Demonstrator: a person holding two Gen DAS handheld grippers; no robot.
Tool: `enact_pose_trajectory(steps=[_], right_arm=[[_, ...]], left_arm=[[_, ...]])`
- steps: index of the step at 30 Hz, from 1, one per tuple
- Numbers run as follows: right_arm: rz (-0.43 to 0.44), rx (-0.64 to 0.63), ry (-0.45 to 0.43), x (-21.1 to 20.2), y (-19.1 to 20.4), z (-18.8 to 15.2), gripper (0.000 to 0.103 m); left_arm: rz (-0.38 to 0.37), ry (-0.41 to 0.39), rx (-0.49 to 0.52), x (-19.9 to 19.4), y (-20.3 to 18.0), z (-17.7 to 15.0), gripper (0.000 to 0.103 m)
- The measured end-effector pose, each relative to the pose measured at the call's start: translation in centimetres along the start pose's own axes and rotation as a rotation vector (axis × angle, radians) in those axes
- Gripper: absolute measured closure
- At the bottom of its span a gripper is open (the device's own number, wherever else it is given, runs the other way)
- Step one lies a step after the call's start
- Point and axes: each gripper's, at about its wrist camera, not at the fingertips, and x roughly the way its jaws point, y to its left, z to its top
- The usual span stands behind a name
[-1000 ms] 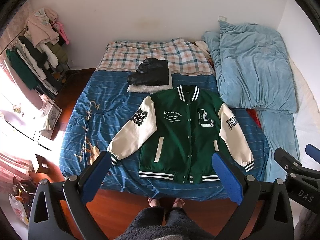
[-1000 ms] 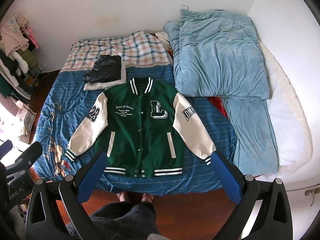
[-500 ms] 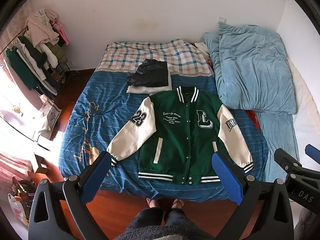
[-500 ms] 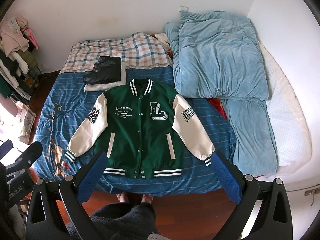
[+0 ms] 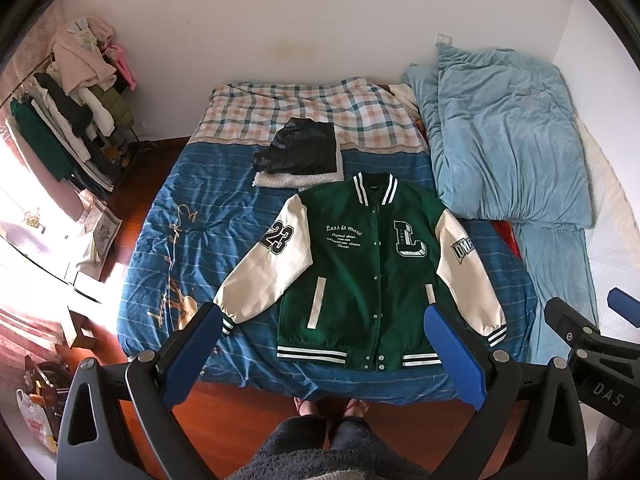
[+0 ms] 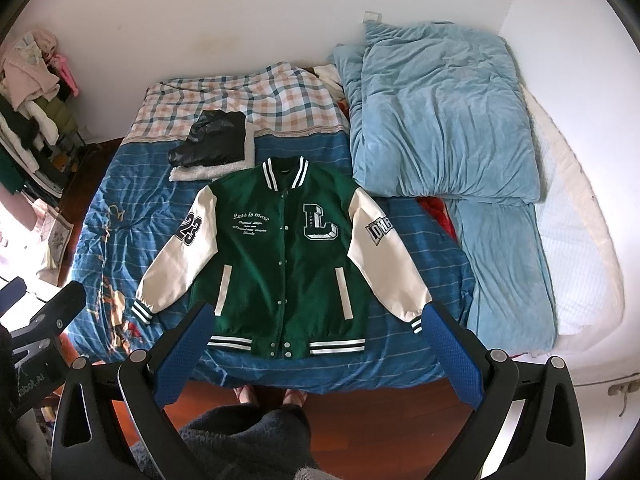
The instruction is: Fold large clothes
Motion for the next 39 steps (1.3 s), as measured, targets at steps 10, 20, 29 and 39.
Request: enact_pose_trajectory(steps=[10, 20, 29, 39], right_arm=[[-0.006, 0.302, 0.03, 10.0, -6.4, 0.7, 0.0], [-0.044, 0.825, 0.24, 34.0, -25.3, -7.7, 0.043], [-0.043, 1.184, 0.415, 56.2, -38.6, -19.1, 0.027], [-0.015, 1.287, 0.437, 66.2, -39.7, -23.6, 0.014]], left_arm=[[0.105, -0.123, 0.013, 8.7, 0.4, 2.9, 0.0], [0.31, 0.072, 0.045, 28.1, -3.4, 4.4, 0.0], [0.467, 0.305, -0.002, 44.0, -5.7, 1.8, 0.0], [0.433, 0.444, -0.045, 56.6, -8.5, -0.6, 0.0]])
